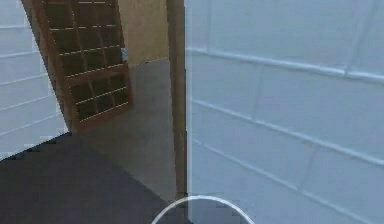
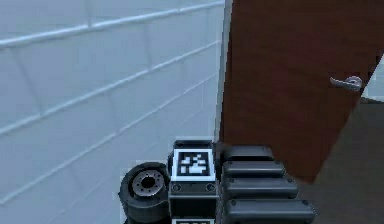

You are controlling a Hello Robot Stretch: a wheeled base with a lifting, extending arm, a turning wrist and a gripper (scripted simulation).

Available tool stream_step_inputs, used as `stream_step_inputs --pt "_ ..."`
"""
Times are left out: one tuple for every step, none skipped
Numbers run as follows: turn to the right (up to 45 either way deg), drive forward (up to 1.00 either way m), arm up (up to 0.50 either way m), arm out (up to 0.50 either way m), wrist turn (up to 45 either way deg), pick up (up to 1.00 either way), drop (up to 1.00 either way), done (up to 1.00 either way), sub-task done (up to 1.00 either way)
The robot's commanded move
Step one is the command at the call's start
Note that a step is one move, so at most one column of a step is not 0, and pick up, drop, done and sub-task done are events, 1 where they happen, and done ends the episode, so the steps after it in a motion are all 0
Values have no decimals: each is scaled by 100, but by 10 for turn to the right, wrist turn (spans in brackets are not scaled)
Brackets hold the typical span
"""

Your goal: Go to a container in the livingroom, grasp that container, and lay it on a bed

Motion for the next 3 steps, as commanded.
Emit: stream_step_inputs --pt "0 30 0 0 0 0 0 0 0" --pt "-450 0 0 0 0 0 0 0 0" --pt "-60 0 0 0 0 0 0 0 0"
